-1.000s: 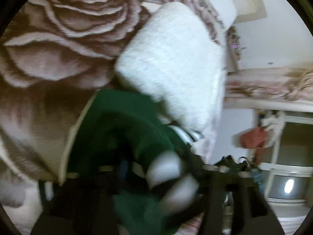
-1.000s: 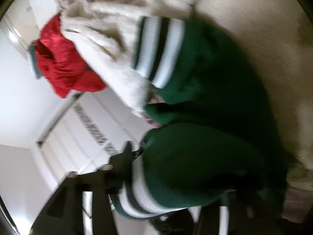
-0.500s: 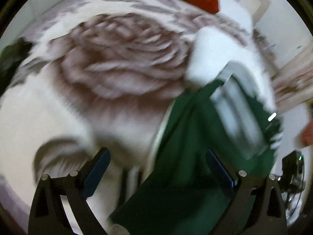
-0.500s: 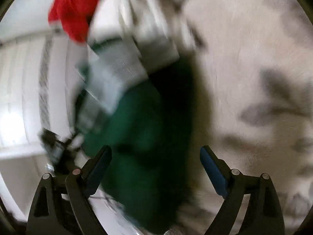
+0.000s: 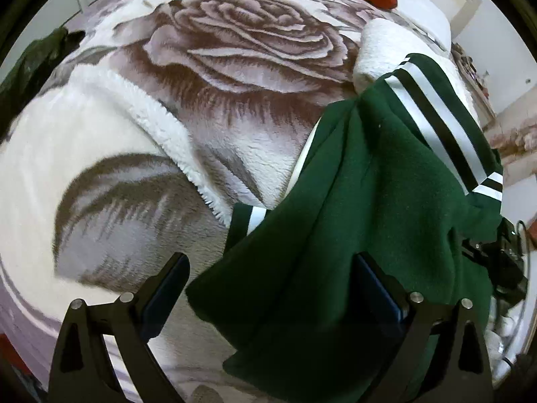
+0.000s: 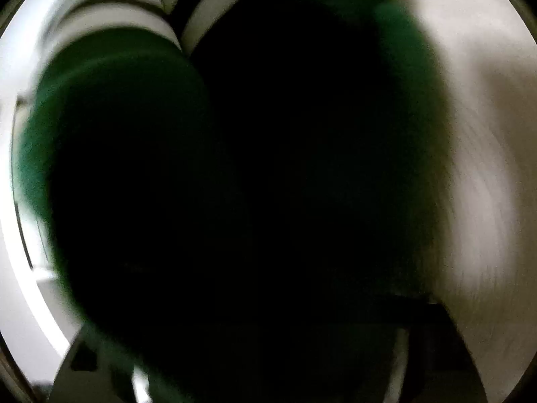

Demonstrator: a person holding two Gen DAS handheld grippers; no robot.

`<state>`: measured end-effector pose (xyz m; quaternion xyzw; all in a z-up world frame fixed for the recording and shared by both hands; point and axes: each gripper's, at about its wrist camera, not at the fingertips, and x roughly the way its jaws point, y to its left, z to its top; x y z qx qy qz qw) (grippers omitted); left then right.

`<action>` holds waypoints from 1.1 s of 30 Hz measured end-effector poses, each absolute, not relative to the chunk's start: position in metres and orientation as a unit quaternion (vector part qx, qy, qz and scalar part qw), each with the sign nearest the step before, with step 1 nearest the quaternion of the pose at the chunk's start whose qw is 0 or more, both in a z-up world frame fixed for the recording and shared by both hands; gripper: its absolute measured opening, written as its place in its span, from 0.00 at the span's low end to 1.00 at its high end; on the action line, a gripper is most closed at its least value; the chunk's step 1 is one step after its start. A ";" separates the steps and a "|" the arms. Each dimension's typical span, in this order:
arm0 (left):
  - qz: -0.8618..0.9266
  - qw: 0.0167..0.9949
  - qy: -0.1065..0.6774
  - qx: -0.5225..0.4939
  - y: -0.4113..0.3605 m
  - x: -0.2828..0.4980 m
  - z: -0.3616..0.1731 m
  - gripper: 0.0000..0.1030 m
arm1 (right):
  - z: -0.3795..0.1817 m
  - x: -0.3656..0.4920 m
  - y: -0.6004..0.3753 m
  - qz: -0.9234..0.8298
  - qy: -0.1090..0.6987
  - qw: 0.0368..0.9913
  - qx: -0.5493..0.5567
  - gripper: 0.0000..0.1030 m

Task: Fold large clothes
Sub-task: 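Lower the folded green bundle onto the bed and open both grippers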

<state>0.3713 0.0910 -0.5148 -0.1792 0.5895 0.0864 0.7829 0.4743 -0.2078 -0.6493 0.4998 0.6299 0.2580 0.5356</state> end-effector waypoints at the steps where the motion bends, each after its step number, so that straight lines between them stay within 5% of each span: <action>1: 0.088 0.785 0.590 -0.171 0.090 0.370 -0.512 0.97 | -0.644 0.462 -0.211 0.233 0.620 0.532 0.528 0.49; 14: 0.097 0.807 0.575 -0.094 0.097 0.312 -0.445 0.97 | -0.589 0.244 -0.189 0.083 0.527 0.412 0.738 0.42; 23: 0.095 0.793 0.596 -0.082 0.076 0.270 -0.456 0.97 | -0.612 0.215 -0.193 0.083 0.613 0.407 0.672 0.58; 26: 0.088 0.789 0.602 -0.083 0.060 0.260 -0.468 0.97 | -0.598 0.229 -0.207 0.113 0.634 0.409 0.647 0.59; 29: 0.091 0.785 0.608 -0.076 0.047 0.255 -0.482 0.97 | -0.572 0.240 -0.227 0.122 0.671 0.436 0.587 0.74; 33: 0.097 0.777 0.618 -0.070 0.036 0.250 -0.498 0.97 | -0.521 0.261 -0.256 0.130 0.713 0.514 0.459 0.74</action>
